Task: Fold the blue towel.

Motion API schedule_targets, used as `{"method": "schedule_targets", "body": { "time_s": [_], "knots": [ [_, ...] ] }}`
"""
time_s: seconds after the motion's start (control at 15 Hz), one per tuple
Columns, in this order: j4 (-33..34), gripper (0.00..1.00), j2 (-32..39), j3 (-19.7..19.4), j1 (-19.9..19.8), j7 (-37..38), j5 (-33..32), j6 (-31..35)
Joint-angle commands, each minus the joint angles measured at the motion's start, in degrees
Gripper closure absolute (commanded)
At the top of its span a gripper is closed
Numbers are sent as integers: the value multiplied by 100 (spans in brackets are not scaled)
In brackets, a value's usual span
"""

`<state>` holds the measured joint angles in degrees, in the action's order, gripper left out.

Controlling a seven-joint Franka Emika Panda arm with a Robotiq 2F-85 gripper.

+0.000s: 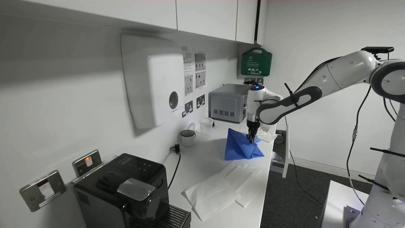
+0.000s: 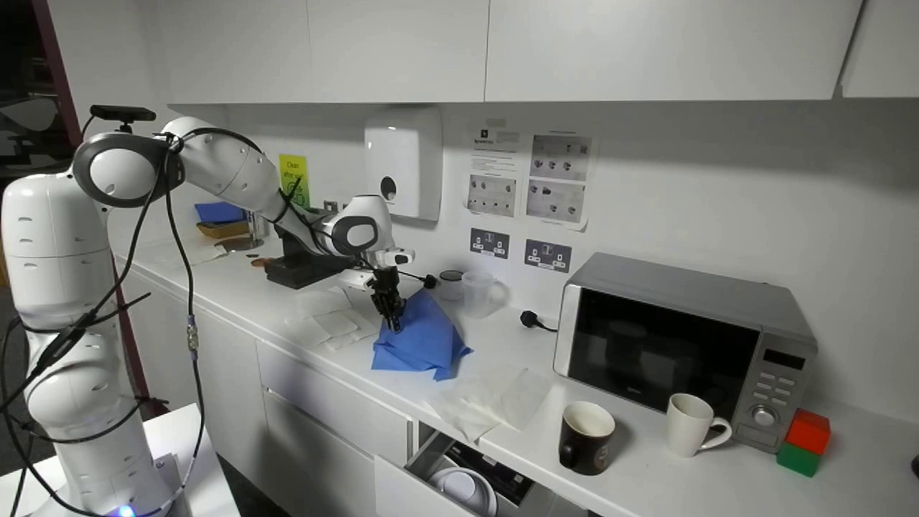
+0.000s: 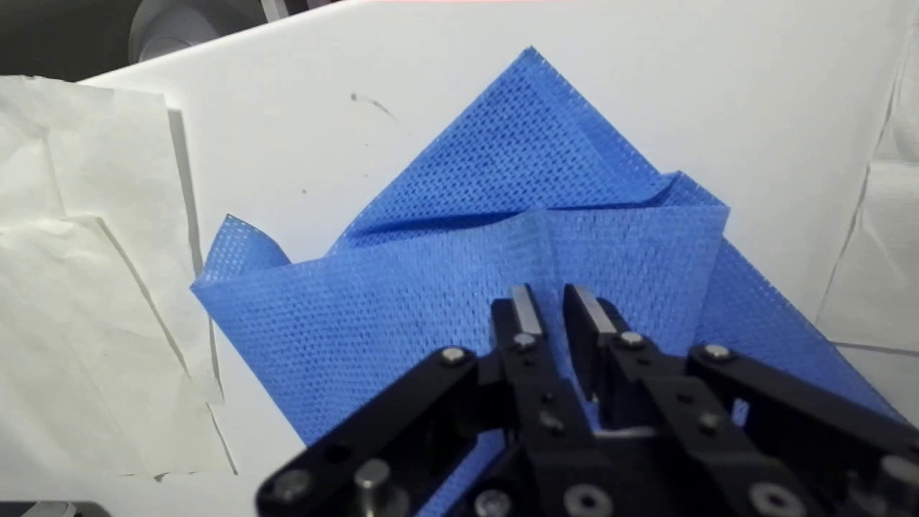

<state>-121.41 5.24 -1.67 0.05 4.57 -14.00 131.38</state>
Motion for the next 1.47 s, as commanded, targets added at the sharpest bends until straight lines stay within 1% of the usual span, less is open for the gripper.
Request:
{"method": "schedule_targets", "body": {
  "time_s": [0.0,0.2,0.27,0.4,0.6,0.67,0.73,0.87,1.4],
  "knots": [
    [-30,100,-73,-12,-60,-209,88,110],
    [-33,100,-106,-26,-53,-136,-54,29],
    [-20,100,-119,-46,-36,-4,-263,-52],
    [-16,100,-189,-93,1,243,-888,-308],
    [-26,100,-333,-133,36,736,-2103,-923],
    [-19,100,-375,-116,37,846,-2418,-1160],
    [-9,100,-418,-87,24,907,-2567,-1327],
    [40,100,-471,-47,2,997,-2611,-1516],
    [254,100,-792,12,-20,1370,-2484,-1833]
  ]
}}
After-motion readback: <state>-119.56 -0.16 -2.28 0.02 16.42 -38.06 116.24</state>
